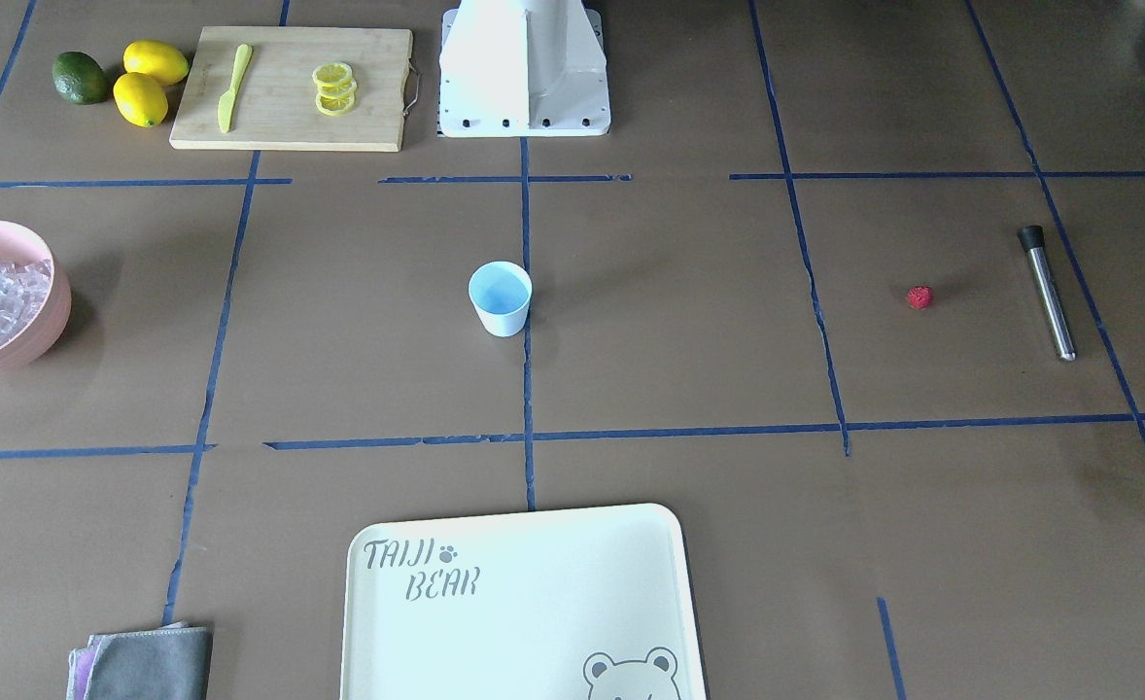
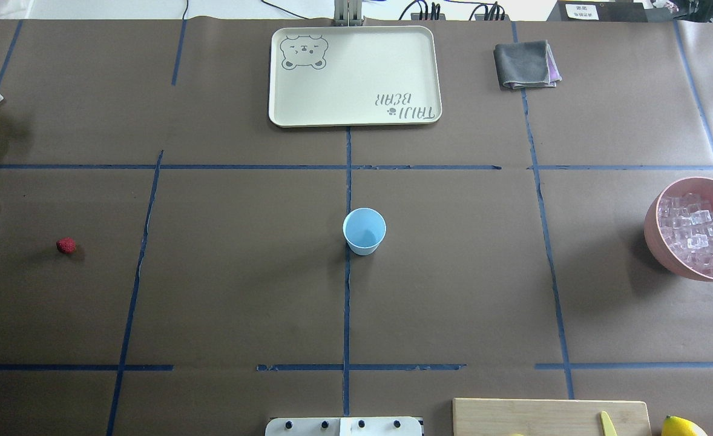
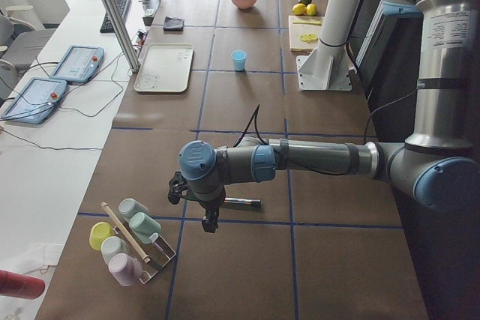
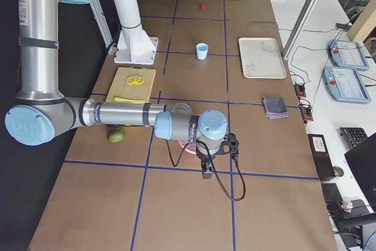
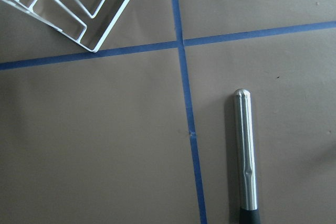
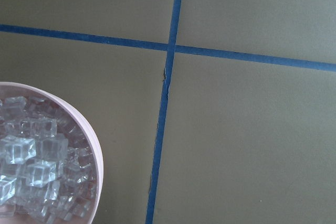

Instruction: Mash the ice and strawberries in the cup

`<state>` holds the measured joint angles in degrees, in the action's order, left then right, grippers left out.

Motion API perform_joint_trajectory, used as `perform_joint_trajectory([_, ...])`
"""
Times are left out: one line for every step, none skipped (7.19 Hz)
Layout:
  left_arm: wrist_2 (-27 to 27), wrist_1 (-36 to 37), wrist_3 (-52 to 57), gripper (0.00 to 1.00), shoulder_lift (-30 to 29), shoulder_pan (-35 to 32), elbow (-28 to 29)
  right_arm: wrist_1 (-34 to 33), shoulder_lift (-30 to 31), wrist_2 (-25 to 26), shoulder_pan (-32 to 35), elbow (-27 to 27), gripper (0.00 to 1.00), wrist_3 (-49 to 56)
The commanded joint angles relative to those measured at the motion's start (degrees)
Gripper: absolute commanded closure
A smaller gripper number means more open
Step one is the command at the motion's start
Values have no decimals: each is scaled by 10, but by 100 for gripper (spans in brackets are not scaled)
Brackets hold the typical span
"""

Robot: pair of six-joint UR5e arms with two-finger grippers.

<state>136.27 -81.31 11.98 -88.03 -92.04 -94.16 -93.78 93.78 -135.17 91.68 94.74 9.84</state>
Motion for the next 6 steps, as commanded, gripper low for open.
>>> perform_joint_trajectory([0,0,-2,0,1,-1,4,0,-3,2,0,-1,0,0])
perform_joint_trajectory([0,0,-2,0,1,0,4,0,-3,2,0,-2,0,0])
perform_joint_trajectory([0,0,-2,0,1,0,4,0,-3,1,0,-1,0,0])
perform_joint_trajectory([0,0,-2,0,1,-1,3,0,-3,2,0,0,0,0])
perform_joint_trajectory([0,0,-2,0,1,-1,3,1,-3,3,0,2,0,1])
perform_joint_trajectory([0,0,-3,0,0,-1,3,1,-1,5,0,3,0,1])
